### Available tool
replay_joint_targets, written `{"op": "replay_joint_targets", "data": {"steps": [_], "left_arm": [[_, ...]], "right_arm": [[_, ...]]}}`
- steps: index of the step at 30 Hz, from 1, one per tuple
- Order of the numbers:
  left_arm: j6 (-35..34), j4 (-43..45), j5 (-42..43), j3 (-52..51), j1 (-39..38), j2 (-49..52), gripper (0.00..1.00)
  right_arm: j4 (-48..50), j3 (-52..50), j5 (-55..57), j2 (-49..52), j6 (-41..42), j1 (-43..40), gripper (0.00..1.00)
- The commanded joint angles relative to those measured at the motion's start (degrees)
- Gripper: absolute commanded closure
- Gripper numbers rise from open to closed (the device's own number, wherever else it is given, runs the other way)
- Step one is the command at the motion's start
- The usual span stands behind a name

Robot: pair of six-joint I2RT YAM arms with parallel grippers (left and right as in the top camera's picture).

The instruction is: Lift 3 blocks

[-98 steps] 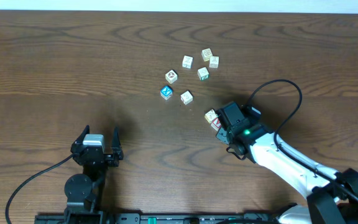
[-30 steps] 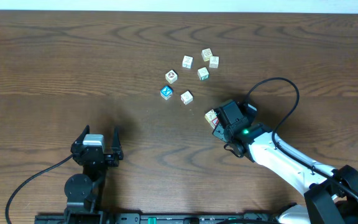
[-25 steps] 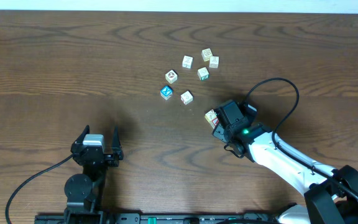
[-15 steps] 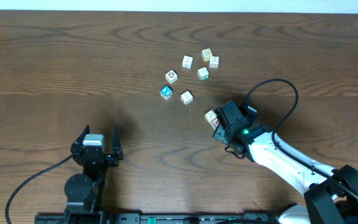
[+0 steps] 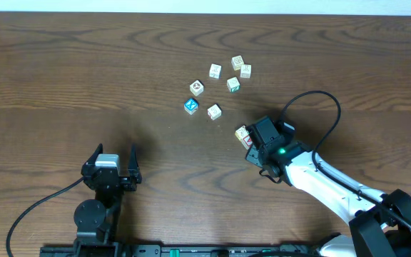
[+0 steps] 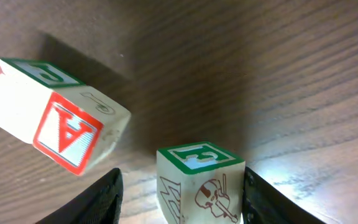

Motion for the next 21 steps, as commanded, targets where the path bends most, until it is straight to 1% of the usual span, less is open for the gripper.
{"op": "replay_joint_targets", "data": {"steps": [1,2,5,7,11,14,17,18,19,20,21], "left_arm": [[-0.68,-2.38,-0.55,-0.76,0.28,-0.35,0.24],[-0.68,-2.38,-0.55,-0.76,0.28,-0.35,0.24],[-0.68,-2.40,-0.55,-0.76,0.28,-0.35,0.24],[-0.68,-2.40,-0.55,-0.76,0.28,-0.35,0.23],[-0.68,-2.38,-0.55,-0.76,0.28,-0.35,0.24],[-0.68,-2.40,-0.55,-0.76,0.28,-0.35,0.24],[-0.68,-2.38,-0.55,-0.76,0.28,-0.35,0.24],[-0.68,-2.40,-0.55,-0.76,0.28,-0.35,0.24],[-0.68,-2.40,-0.55,-0.76,0.28,-0.35,0.24],[-0.68,-2.38,-0.55,-0.76,0.28,-0.35,0.24],[-0.68,-2.40,-0.55,-0.76,0.28,-0.35,0.24]], "right_arm": [[-1.73,1.03,1.66,-3.30,-2.51,0.13,0.43],[-2.54,1.18,2.34,-4.33,-2.51,0.13,0.42],[-4.81,1.49,4.22,-9.68,-3.85,0.09,0.35],[-5.68,1.49,4.22,-11.72,-4.44,0.09,0.34],[-8.72,1.49,4.35,-14.03,-4.39,0.09,0.35],[-11.54,1.46,4.94,-14.08,-4.15,0.09,0.44],[-14.80,1.46,5.73,-13.90,-3.50,0.09,0.48],[-15.69,1.44,6.19,-13.75,-3.50,0.09,0.53],[-16.28,1.44,6.75,-13.62,-3.52,0.09,0.60],[-16.83,1.44,7.30,-13.46,-3.52,0.09,0.70],[-17.07,1.40,7.72,-13.22,-3.52,0.09,0.76]]}}
